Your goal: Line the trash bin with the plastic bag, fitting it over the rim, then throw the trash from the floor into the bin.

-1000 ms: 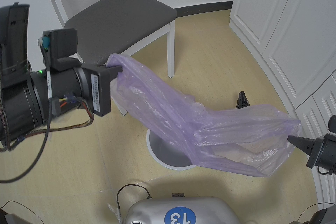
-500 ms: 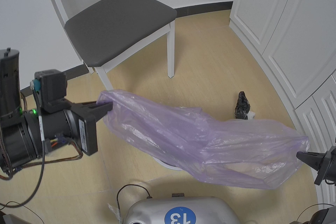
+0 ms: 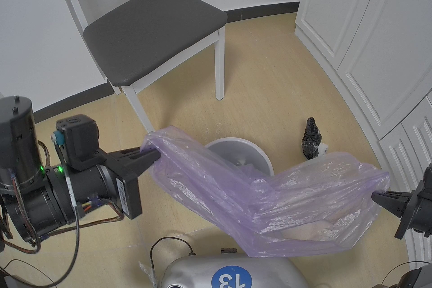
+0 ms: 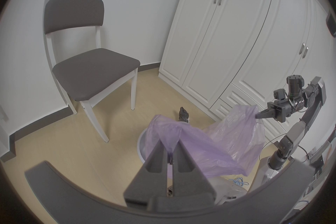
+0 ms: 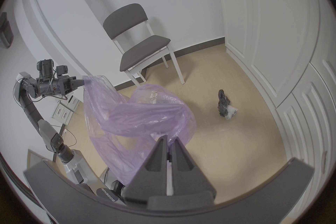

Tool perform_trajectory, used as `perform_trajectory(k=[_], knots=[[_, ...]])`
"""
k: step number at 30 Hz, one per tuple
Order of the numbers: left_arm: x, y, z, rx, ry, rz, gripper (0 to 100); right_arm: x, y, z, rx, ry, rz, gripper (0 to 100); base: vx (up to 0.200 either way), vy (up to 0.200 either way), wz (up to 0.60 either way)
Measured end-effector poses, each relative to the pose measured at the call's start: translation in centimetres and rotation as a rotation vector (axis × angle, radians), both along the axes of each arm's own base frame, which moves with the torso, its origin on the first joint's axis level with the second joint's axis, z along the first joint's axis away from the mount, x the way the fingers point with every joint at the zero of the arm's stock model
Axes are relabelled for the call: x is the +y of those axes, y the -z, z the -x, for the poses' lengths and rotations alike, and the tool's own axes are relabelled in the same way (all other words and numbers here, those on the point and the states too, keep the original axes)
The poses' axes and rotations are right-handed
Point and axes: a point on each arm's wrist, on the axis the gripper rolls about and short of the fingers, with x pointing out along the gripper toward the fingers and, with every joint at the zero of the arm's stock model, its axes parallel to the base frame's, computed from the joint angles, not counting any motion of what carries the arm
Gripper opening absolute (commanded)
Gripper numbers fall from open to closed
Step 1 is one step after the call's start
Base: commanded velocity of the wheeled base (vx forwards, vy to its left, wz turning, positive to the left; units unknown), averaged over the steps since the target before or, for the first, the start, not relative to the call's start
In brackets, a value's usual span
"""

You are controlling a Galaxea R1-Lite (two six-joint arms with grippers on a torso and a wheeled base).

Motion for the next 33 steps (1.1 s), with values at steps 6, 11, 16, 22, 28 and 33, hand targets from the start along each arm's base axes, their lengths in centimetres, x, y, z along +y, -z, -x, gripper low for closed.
perform_trajectory(k=[6,11,16,22,28,33], knots=[[-0.7,0.6,-0.5,0.017,0.007,-0.020,0,1.9,0.0,-1.9,-0.024,-0.028,0.012,0,0.000,0.000,0.00],[-1.4,-0.1,-1.0,-0.005,0.010,0.004,0,3.2,0.2,-3.3,-0.015,-0.047,0.023,0,0.000,0.000,0.00],[-2.0,-0.5,-1.6,-0.012,0.009,0.013,0,4.5,0.1,-4.7,-0.003,-0.058,0.033,0,0.000,0.000,0.00],[-2.6,-0.3,-2.3,0.002,0.002,0.009,0,6.1,0.2,-6.6,0.002,-0.061,0.042,0,0.000,0.000,0.00],[-3.3,-0.2,-3.2,0.000,-0.005,0.012,0,7.6,0.7,-8.8,0.007,-0.056,0.047,0,0.000,0.000,0.00],[-4.1,-0.7,-4.5,-0.028,-0.014,0.041,0,8.6,1.2,-10.4,-0.002,-0.048,0.051,0,0.000,0.000,0.00]])
